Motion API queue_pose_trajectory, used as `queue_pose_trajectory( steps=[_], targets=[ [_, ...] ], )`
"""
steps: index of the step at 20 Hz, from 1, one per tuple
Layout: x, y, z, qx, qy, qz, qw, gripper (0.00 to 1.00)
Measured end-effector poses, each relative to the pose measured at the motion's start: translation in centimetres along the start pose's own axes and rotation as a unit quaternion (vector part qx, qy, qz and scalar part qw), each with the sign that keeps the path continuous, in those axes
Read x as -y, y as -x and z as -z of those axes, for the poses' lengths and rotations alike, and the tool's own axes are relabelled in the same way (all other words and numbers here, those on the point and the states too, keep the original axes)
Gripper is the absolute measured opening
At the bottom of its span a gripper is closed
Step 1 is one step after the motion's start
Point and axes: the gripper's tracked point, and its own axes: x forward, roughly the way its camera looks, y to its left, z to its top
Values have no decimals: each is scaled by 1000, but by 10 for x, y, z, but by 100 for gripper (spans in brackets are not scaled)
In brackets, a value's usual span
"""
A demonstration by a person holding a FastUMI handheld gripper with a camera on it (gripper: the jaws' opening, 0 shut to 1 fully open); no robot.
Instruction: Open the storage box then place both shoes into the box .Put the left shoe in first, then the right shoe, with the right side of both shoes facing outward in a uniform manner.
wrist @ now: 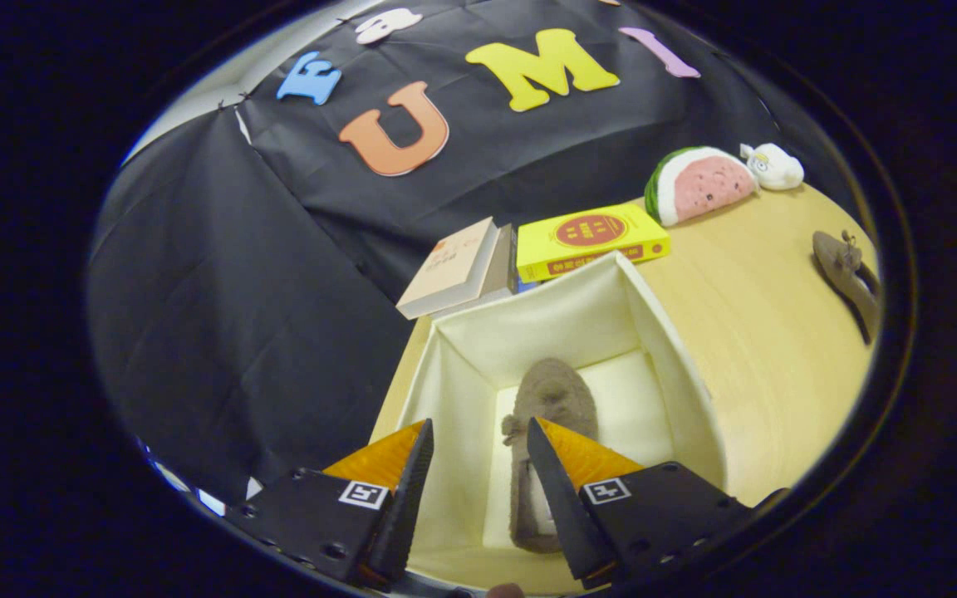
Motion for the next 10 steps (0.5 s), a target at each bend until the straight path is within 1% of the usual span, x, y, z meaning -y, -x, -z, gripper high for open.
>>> queue_pose_trajectory(
  steps=[3,4,5,8,10],
  targets=[
    [8,31,-27,50,60,-8,997,79],
    [14,43,-36,65,79,-9,995,79],
    [22,58,-45,83,95,-9,992,86],
    [59,101,-72,132,142,0,981,94],
    [90,129,-88,152,160,6,975,96]
  ],
)
